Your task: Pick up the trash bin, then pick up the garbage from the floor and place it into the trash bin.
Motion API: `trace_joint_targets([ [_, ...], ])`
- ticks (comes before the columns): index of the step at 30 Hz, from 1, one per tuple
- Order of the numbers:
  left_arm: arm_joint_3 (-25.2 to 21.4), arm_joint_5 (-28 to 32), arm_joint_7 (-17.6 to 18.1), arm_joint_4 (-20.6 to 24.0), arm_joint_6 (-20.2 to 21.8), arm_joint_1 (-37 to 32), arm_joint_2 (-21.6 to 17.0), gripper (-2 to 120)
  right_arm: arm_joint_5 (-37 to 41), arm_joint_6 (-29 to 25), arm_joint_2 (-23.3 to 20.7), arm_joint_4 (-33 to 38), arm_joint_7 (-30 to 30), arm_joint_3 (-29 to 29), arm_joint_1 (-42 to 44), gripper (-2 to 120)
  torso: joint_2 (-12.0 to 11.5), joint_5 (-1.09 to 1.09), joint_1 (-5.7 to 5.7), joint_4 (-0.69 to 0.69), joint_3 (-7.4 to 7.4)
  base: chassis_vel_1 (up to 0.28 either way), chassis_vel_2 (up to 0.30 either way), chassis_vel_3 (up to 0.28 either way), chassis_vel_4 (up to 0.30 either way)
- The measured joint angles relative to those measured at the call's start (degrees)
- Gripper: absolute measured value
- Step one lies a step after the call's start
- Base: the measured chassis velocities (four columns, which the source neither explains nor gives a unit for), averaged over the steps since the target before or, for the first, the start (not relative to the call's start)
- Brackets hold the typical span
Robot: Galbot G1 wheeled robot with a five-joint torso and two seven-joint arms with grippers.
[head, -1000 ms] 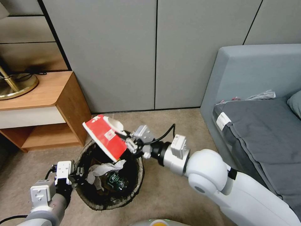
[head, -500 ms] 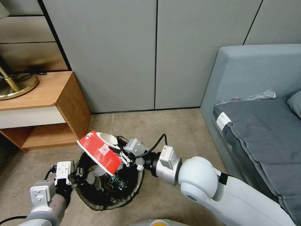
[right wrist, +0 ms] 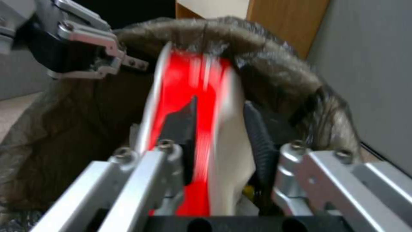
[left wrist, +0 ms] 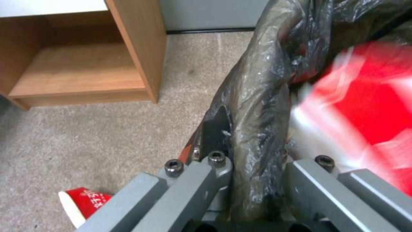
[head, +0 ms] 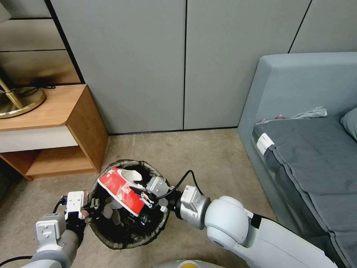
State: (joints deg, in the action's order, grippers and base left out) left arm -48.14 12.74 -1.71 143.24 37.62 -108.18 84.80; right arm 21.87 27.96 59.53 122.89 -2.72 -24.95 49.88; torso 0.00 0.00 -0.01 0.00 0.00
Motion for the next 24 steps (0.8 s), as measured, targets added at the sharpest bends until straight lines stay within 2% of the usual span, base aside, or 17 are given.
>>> trace_joint_targets([
  [2, 0.0, 0.07, 0.0, 0.0, 0.02, 0.06, -0.09, 0, -0.29, -0.05, 0.37, -0.7, 0.97, -0.03, 0.07, 43, 0.0, 0.0, 0.01, 0.0, 0.0, 0.0, 0.0, 0.0, 0.0],
  [3, 0.0, 0.07, 0.0, 0.0, 0.02, 0.06, -0.09, 0, -0.29, -0.05, 0.37, -0.7, 0.97, -0.03, 0.07, 43, 0.0, 0.0, 0.01, 0.0, 0.0, 0.0, 0.0, 0.0, 0.0],
  [6, 0.16, 0.07, -0.13, 0.0, 0.11, 0.4, -0.1, 0, 0.65, 0.24, 0.35, -0.15, 2.56, 0.29, -0.05, 60, 0.0, 0.0, 0.01, 0.0, 0.0, 0.0, 0.0, 0.0, 0.0],
  [7, 0.16, 0.07, -0.13, 0.0, 0.11, 0.4, -0.1, 0, 0.65, 0.24, 0.35, -0.15, 2.56, 0.29, -0.05, 60, 0.0, 0.0, 0.01, 0.0, 0.0, 0.0, 0.0, 0.0, 0.0],
  [10, 0.34, 0.0, -0.19, 0.0, 0.18, 0.57, -0.03, 0, 1.77, 0.25, -0.01, 1.2, 4.09, 1.17, -0.06, 73, 0.0, 0.0, 0.01, 0.0, 0.0, 0.0, 0.0, 0.0, 0.0],
  [11, 0.34, 0.0, -0.19, 0.0, 0.18, 0.57, -0.03, 0, 1.77, 0.25, -0.01, 1.2, 4.09, 1.17, -0.06, 73, 0.0, 0.0, 0.01, 0.0, 0.0, 0.0, 0.0, 0.0, 0.0],
  [15, 0.55, -0.06, -0.24, 0.0, 0.19, 0.89, -0.06, 0, 3.62, 0.69, -1.09, 4.87, 5.64, 4.84, 0.36, 93, 0.0, 0.01, 0.01, 0.0, 0.0, 0.0, 0.0, 0.0, 0.0],
  [19, 0.71, -0.06, -0.28, 0.0, 0.19, 1.01, -0.17, 0, 4.71, 0.74, -2.42, 7.27, 6.12, 7.72, 0.76, 99, 0.0, 0.01, 0.01, 0.0, 0.0, 0.0, 0.0, 0.0, 0.0],
  [24, 0.76, 0.05, -0.35, 0.0, 0.2, 1.19, -0.5, 0, 7.17, -2.27, -5.22, 12.22, 10.86, 13.01, 2.74, 100, 0.0, 0.0, 0.01, 0.0, 0.0, 0.0, 0.0, 0.0, 0.0],
])
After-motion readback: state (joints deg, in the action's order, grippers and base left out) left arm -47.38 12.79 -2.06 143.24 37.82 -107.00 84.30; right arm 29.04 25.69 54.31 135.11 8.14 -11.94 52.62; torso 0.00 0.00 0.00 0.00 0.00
